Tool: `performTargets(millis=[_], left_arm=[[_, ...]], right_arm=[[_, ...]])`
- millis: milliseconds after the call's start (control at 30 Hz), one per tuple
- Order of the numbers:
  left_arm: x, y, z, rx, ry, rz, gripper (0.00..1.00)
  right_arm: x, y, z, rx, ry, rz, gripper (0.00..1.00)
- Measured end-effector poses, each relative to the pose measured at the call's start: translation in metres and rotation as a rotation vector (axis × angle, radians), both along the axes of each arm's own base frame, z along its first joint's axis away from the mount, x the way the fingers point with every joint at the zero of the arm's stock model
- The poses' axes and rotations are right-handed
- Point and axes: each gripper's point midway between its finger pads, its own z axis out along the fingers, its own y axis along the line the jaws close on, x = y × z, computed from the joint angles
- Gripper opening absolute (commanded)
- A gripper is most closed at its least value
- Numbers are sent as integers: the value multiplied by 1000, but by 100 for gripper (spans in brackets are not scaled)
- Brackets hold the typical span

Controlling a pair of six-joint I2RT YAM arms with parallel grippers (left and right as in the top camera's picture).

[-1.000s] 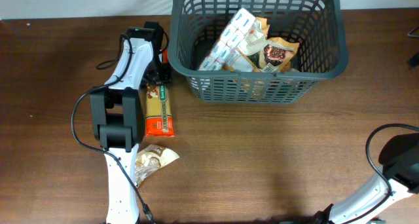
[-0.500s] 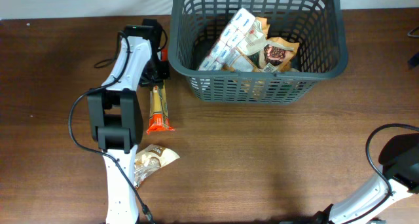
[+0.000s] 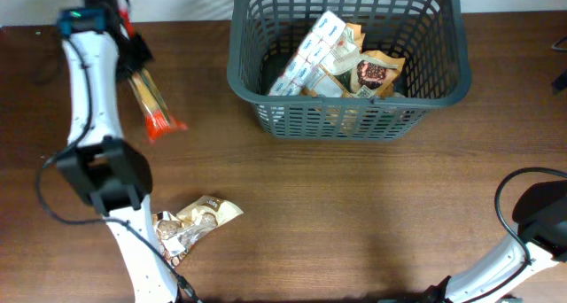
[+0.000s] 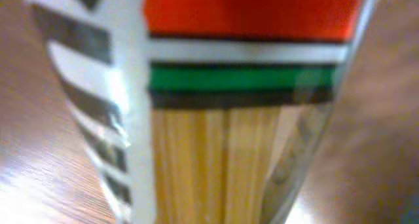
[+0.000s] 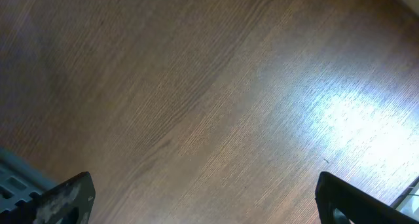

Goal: Pack container
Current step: 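Carry the spaghetti package into the basket and release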

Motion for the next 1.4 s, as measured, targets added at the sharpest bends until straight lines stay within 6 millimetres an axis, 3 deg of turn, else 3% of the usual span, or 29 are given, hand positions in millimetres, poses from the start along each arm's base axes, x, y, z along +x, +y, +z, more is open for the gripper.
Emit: performTargets(millis=[100,167,267,333,433,500,567,667,833,1000,1233,1400], left_arm=[[5,-11,86,35,-206,-22,2],[2,-34,154,58,-376,-65,2],[-14,-85,248,76,-626,-170,2],[-35,-131,309,70,-802,-275,2],[-60,-182,358,49,-952,-403,2],[-73,-213,376,33,-1013,-479,2],[-79,-236,379,20,-1029,-535,2],[-74,-273,364,-3,-1007,-609,2],[-50,-336,313,-25,-928,-720,2],[-26,-385,259,-18,-862,-807,2],[-3,-414,184,-22,-734,-888,2],[-1,-423,137,-40,-616,-948,4]], right_arm=[[0,0,0,0,0,0,99],[0,0,0,0,0,0,99],[0,0,0,0,0,0,99],[0,0,0,0,0,0,99],[0,0,0,0,0,0,99],[0,0,0,0,0,0,99],[0,0,0,0,0,0,99],[0,0,0,0,0,0,99],[0,0,0,0,0,0,99],[0,0,0,0,0,0,99],[0,0,0,0,0,0,99],[0,0,0,0,0,0,99]])
